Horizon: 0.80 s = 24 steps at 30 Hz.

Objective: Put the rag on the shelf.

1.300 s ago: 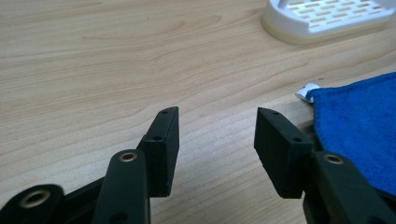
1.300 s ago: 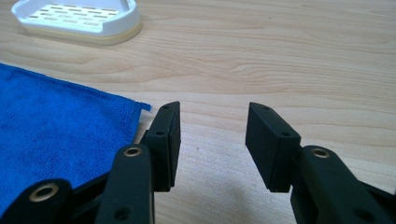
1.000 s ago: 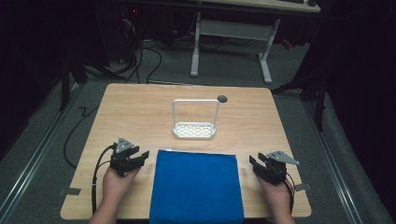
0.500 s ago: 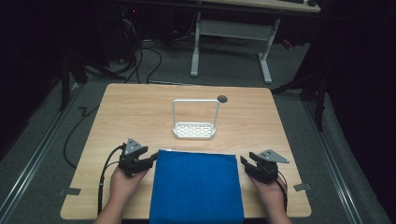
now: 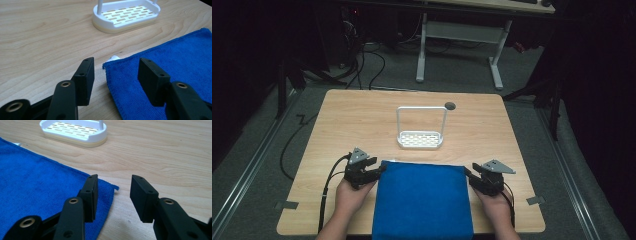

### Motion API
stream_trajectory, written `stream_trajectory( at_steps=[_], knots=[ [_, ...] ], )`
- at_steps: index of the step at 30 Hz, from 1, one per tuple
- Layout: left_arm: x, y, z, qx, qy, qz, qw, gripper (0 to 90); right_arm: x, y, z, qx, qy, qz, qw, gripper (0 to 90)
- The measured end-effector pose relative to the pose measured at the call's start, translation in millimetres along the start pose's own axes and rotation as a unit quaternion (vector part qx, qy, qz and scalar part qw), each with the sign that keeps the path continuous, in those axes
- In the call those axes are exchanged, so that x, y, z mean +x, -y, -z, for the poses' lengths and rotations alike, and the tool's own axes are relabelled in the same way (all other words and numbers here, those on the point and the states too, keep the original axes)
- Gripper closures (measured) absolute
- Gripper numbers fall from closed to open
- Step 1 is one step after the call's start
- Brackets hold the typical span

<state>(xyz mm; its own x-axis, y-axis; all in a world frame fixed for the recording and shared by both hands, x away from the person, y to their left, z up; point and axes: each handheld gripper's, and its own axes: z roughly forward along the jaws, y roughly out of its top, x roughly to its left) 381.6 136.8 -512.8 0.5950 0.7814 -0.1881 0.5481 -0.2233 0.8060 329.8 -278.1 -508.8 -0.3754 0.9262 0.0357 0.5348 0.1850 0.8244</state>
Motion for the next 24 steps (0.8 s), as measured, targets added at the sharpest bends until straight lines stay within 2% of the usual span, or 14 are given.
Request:
stream_trajectory(
  at_steps=[3, 6, 12, 18, 24],
  knots=[
    [-1.2, 0.3, -5.5, 0.008, 0.001, 0.0, 1.0, 49.6, 1.5, -0.5, -1.7, 0.0, -0.003, 0.002, 1.0, 60.0],
    [-2.0, -0.7, -12.4, 0.014, -0.008, -0.003, 0.9999, 50.5, 2.2, -0.5, -3.2, 0.005, -0.006, 0.0, 1.0, 61.3],
    [2.0, -0.1, -26.2, 0.028, -0.013, 0.017, 0.9994, 50.7, 2.3, -0.9, -10.8, 0.015, -0.01, -0.001, 0.9998, 62.9],
    [5.0, 1.1, -31.2, 0.04, -0.014, 0.026, 0.9987, 53.1, 0.7, -3.3, -25.5, 0.031, -0.009, -0.008, 0.9994, 64.4],
    [3.7, 1.2, -33.0, 0.043, -0.015, 0.021, 0.9987, 57.6, -1.2, -3.2, -33.6, 0.047, -0.003, -0.008, 0.9988, 65.7]
  ],
)
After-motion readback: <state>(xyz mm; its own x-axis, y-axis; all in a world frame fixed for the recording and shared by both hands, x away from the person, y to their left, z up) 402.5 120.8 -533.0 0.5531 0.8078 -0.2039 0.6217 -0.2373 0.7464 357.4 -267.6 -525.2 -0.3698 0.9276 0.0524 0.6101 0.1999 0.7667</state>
